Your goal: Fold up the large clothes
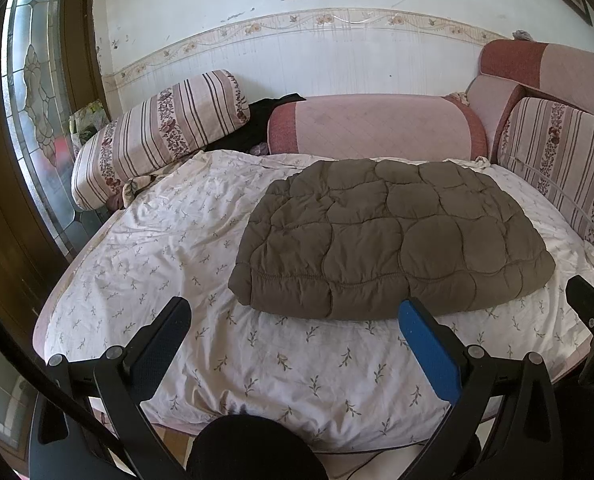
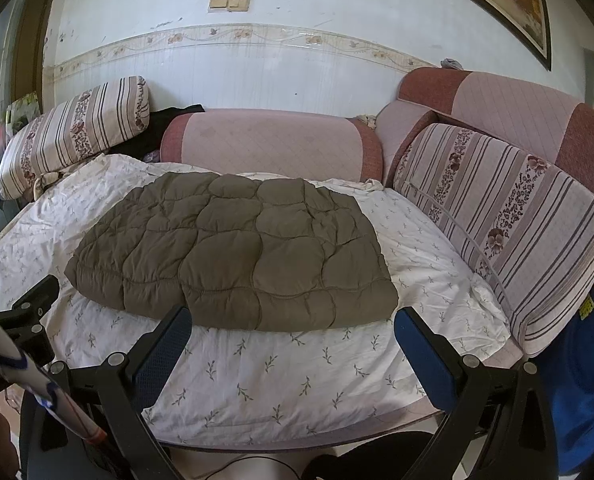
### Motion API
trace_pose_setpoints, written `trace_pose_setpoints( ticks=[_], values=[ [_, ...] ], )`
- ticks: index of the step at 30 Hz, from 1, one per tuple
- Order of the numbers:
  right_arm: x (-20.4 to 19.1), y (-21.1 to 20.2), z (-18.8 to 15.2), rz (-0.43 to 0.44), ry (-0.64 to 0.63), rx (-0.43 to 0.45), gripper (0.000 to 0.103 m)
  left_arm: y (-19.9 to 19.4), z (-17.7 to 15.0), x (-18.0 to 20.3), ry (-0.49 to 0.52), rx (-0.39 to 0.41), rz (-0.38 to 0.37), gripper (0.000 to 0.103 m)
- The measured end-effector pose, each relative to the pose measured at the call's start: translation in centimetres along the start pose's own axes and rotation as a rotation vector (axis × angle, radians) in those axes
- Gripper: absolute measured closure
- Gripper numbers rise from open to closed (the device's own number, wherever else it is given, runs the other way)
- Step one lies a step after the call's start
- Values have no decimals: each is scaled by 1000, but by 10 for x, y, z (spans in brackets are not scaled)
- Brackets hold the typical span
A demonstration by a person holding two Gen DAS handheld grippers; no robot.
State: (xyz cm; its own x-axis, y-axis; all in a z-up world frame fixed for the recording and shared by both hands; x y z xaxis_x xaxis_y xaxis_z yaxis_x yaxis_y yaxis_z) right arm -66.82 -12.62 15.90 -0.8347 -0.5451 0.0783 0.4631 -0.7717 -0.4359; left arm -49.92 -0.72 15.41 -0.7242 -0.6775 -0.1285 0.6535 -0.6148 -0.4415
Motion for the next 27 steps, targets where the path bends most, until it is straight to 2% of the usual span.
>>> trace_pose_setpoints(
  ticks=[12,27],
  values=[
    [1,-1,0,0,-2,2,0,-2,1,-1,-3,7,1,0],
    [3,-43,7,6,-12,77,0,-52,17,-5,-31,107,15,0]
  ],
)
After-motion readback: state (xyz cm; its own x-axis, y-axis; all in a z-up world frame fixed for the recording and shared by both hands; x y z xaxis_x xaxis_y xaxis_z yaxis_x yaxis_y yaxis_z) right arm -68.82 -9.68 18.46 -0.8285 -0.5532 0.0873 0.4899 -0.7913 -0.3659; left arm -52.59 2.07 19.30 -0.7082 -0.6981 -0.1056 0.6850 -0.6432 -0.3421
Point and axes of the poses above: each gripper's, at about its wrist camera, not at the fingertips, and y roughly the way its jaws point, x to its right, z to its top, the point moved 2 cm from there along y, roughly the way its jaws point, and after that the axes turned 7 degrees about x, right-handed, at the moved point
